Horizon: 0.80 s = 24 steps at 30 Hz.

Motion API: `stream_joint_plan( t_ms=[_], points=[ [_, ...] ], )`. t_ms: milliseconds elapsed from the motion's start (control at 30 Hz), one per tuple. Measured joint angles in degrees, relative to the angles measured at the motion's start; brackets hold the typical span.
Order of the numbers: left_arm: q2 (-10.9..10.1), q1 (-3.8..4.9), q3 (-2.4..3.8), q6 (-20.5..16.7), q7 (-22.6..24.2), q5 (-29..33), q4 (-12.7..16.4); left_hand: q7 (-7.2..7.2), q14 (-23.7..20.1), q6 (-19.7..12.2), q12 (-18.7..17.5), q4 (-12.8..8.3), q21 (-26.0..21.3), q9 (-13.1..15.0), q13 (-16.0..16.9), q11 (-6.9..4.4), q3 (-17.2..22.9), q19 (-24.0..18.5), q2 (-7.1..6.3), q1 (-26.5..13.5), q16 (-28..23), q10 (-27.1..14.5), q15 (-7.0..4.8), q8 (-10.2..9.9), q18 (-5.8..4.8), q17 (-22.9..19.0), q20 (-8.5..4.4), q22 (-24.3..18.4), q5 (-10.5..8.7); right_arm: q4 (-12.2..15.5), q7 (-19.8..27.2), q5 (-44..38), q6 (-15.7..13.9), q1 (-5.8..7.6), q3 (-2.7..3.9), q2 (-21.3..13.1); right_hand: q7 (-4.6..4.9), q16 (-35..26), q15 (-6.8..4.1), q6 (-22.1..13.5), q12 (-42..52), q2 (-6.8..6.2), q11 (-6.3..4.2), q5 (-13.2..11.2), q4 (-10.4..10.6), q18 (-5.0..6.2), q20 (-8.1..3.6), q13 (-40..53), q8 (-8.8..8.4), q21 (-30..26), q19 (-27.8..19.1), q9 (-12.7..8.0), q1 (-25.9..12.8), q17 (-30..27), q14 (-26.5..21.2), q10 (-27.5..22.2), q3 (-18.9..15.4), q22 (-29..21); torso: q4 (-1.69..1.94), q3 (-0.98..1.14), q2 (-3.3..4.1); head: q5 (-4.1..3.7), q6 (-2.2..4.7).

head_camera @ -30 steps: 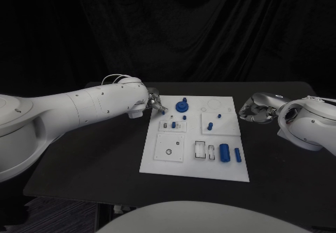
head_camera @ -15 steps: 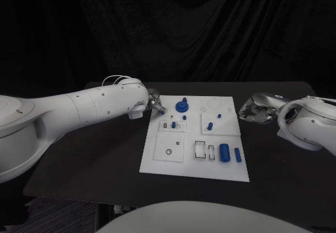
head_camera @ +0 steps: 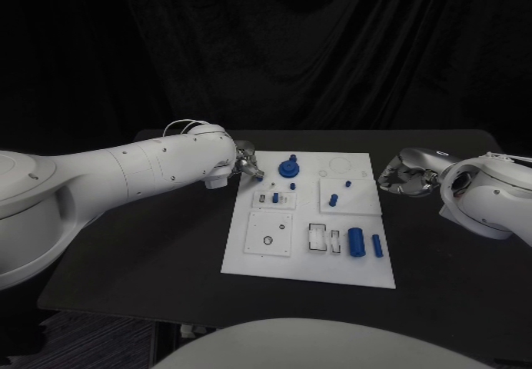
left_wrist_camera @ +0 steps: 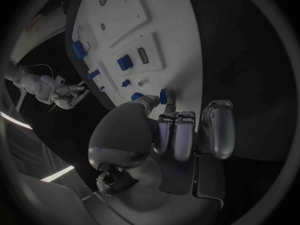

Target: Assemble the parts on the task board

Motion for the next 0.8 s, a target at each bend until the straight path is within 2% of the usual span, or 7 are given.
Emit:
stream_joint_plan(
  t_ms=[100, 233, 300, 500, 667, 800],
  points=[
    [-0.25, -0.01, 0.0, 0.01, 0.15, 0.0, 0.24, 0.18, 0.0, 0.04, 0.0, -0.7, -0.14, 0.6, 0.0, 0.0, 2.33, 0.0, -0.95, -0.41, 0.0, 0.0, 0.0, 0.0, 0.0, 0.0, 0.0, 0.0, 1.78, 0.0, -0.02, 0.08, 0.1, 0.0, 0.0, -0.01, 0.0, 0.0, 0.0, 0.0, 0.0, 0.0, 0.0, 0.0, 0.0, 0.0, 0.0, 0.0, 0.0, 0.0, 0.0, 0.0, 0.0, 0.0, 0.0, 0.0, 0.0, 0.0, 0.01, 0.0, 0.01, 0.01, 0.0],
    [-0.53, -0.02, 0.0, -0.04, 0.29, -0.01, 0.68, 0.21, 0.0, 0.09, 0.0, -1.91, -0.14, 1.24, 0.0, 0.0, 4.14, 0.0, -1.77, -0.57, 0.0, 0.0, 0.0, 0.0, 0.0, 0.0, 0.0, 0.0, 1.83, 0.01, -0.04, 0.11, 0.2, 0.0, 0.0, -0.07, 0.0, 0.0, 0.0, 0.0, 0.0, 0.0, 0.0, 0.0, 0.0, 0.06, 0.0, 0.01, 0.0, -0.14, 0.0, -0.01, 0.0, 0.0, 0.0, 0.0, 0.0, -0.01, 0.02, 0.01, 0.0, 0.05, 0.0],
    [-0.77, -0.03, 0.0, -0.12, 0.48, -0.01, 1.13, 0.1, 0.0, 0.37, 0.0, -2.67, -0.14, 1.5, 0.0, 0.0, 4.9, 0.0, -2.11, -0.62, 0.0, 0.0, 0.0, 0.0, 0.0, 0.0, 0.0, 0.0, 1.82, 0.04, -0.06, 0.13, 0.26, 0.0, 0.0, -0.11, 0.0, 0.0, 0.0, 0.0, 0.0, 0.0, 0.0, 0.0, 0.0, 0.92, 0.0, 0.01, 0.0, -0.27, 0.0, -0.05, 0.0, 0.0, 0.0, 0.0, 0.0, -0.01, 0.03, 0.01, 0.0, 0.11, 0.0],
    [-2.08, -0.04, 0.0, -1.25, 1.35, -0.01, 3.04, -0.18, 0.0, 0.97, 0.0, -3.84, -0.14, 2.45, 0.0, 0.0, 6.56, 0.0, -3.08, -1.15, 0.0, 0.0, 0.0, 0.32, 0.0, 0.0, 0.0, 0.0, 1.79, 0.15, -0.12, 0.15, 0.42, 0.0, 0.0, -0.31, 0.0, 0.0, 0.0, 0.0, 0.0, 0.0, 0.0, 0.0, 0.0, 0.91, 0.0, 0.01, 0.0, -0.27, 0.0, -0.05, 0.0, 0.0, 0.0, 0.0, 0.0, -0.01, 0.06, 0.02, -0.03, 0.12, 0.0],
    [-4.48, -0.04, 0.0, -2.78, 1.99, -0.02, 6.43, -0.35, 0.0, 1.39, 0.0, -3.92, -0.14, 2.9, 0.0, 0.0, 6.79, 0.0, -3.45, -1.53, 0.0, 0.0, 0.0, 0.54, 0.0, 0.0, 0.0, 0.0, 1.78, 0.26, -0.19, 0.17, 0.53, 0.0, 0.0, -0.59, 0.0, 0.0, 0.0, 0.0, 0.0, 0.0, 0.0, 0.0, 0.0, 0.9, 0.0, -0.03, 0.0, -0.27, 0.0, -0.05, 0.0, 0.0, 0.0, 0.0, 0.0, -0.01, 0.06, 0.03, -0.03, 0.03, 0.0],
    [-7.63, -0.04, 0.0, -4.04, 2.07, -0.02, 11.13, -0.56, 0.0, 1.61, 0.0, -4.66, -0.36, 2.96, 0.0, 0.0, 7.53, 0.0, -3.83, -1.9, 0.0, 0.0, 0.0, 0.54, 0.0, 0.0, 0.0, 0.0, 0.79, 0.36, -0.25, 0.19, 0.6, 0.0, 0.0, -0.77, 0.0, 0.0, 0.0, 0.0, 0.0, 0.0, 0.0, 0.0, 0.0, 0.91, 0.0, -0.03, 0.0, -0.27, 0.0, -0.04, 0.0, 0.0, 0.0, 0.0, 0.0, -0.02, 0.07, 0.03, -0.03, 0.0, 0.0]
  ],
)
